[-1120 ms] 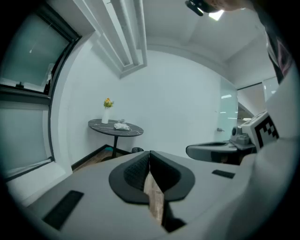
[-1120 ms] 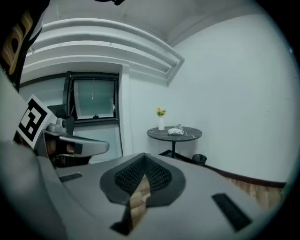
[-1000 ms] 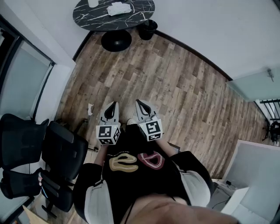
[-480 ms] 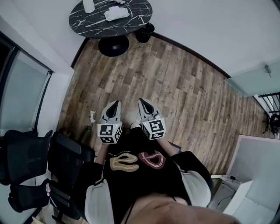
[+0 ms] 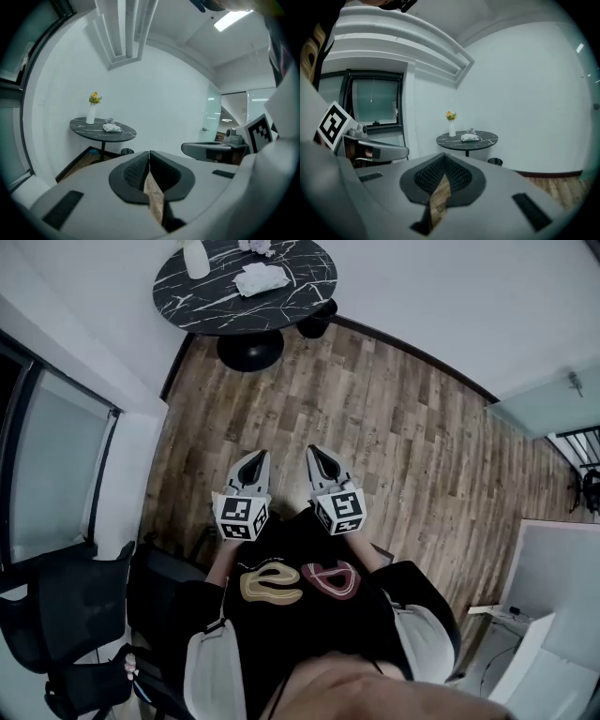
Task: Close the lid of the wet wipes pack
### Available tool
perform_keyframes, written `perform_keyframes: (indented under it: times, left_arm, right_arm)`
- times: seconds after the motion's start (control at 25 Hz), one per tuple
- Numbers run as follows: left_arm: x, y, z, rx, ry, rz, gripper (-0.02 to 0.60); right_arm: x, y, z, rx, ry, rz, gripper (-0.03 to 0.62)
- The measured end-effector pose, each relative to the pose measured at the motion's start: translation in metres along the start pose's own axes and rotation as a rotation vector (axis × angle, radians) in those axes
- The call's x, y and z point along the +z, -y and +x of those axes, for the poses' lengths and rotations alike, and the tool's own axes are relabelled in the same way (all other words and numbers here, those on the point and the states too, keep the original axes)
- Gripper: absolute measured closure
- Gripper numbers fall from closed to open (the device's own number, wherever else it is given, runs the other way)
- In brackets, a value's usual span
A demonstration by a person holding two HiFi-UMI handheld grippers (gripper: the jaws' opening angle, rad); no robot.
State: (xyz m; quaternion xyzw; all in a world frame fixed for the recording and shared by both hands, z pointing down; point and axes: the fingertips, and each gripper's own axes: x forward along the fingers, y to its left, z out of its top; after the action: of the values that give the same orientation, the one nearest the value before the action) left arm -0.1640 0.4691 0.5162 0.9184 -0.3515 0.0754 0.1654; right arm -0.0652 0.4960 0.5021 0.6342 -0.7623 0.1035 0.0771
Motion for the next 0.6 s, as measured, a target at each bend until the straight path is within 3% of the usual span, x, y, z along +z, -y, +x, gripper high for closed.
perform_keyframes:
  times: [0.36,0.6]
  left_arm:
    - [0.008,-0.021,0.004,-0.03,-0.001,0.005,0.563]
    - [-0.002,-0.038,0.014,0.025,-0.066,0.015,0.561]
  right_arm:
    - [-0.008,-0.024,0.016,0.022,-0.025,-0.004,0.583]
    - [-0.007,-0.015,0.037,0.029,-0.026,0.008,0.583]
